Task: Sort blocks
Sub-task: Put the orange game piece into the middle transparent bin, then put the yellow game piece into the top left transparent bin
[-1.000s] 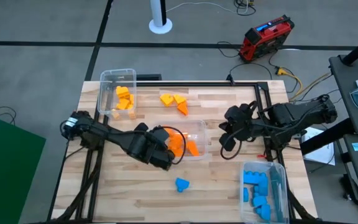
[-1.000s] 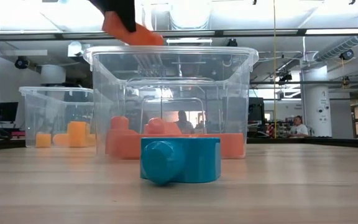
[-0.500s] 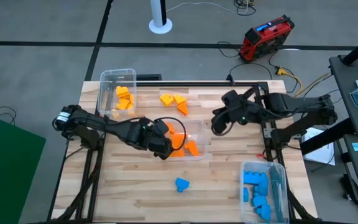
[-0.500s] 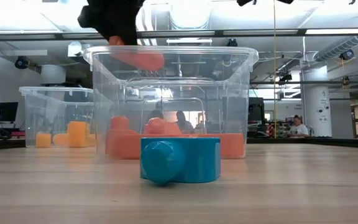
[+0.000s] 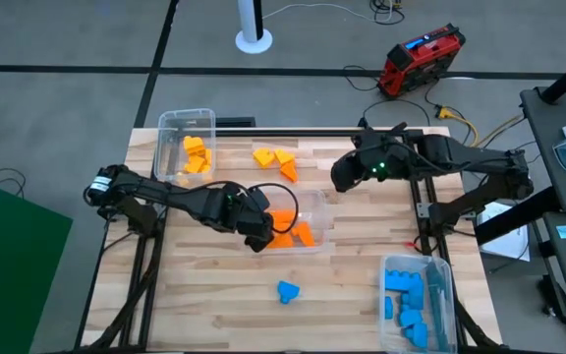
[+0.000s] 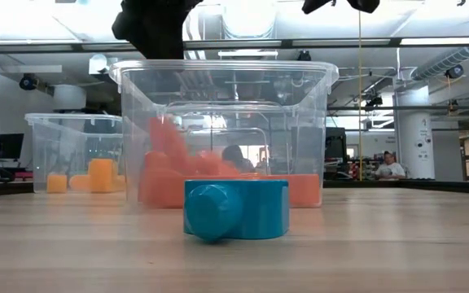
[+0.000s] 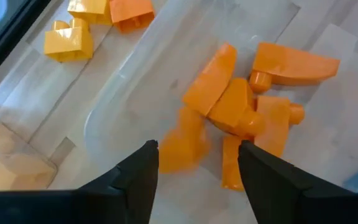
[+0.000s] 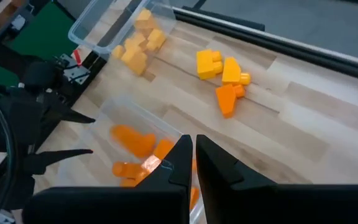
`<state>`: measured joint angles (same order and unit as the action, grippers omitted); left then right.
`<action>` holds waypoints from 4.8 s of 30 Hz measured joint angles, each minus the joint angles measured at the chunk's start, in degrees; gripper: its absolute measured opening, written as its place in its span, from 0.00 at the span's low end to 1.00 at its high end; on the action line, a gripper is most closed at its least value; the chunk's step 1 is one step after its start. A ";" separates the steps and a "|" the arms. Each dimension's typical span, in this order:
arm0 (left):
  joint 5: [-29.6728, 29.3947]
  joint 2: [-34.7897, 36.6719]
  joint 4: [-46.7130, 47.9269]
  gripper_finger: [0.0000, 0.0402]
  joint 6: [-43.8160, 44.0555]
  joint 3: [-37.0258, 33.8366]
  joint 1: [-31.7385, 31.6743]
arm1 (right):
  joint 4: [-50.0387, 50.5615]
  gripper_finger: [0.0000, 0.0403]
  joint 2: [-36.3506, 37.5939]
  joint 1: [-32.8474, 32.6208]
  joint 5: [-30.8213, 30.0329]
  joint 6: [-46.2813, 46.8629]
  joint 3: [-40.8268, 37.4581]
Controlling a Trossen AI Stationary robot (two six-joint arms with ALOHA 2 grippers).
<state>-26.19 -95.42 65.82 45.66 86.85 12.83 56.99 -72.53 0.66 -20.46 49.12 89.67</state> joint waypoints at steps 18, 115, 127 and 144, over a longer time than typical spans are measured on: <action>1.11 1.32 0.77 0.53 -22.48 13.50 -5.45 | -0.46 0.03 -1.43 3.58 3.05 0.41 5.87; 16.26 21.14 -9.20 0.40 -50.72 12.35 -45.58 | -5.19 0.03 -58.06 31.22 31.02 -15.78 28.09; 16.24 21.14 -9.03 0.40 -50.94 12.35 -45.58 | -3.72 0.03 -59.76 30.76 31.18 -16.77 28.13; 16.24 21.14 -7.71 0.40 -51.61 12.33 -45.67 | 6.32 0.03 -58.44 31.11 30.47 -16.60 28.11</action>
<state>-9.96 -74.28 58.11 -5.96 99.18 -32.84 63.31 -130.97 31.77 10.01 32.53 117.78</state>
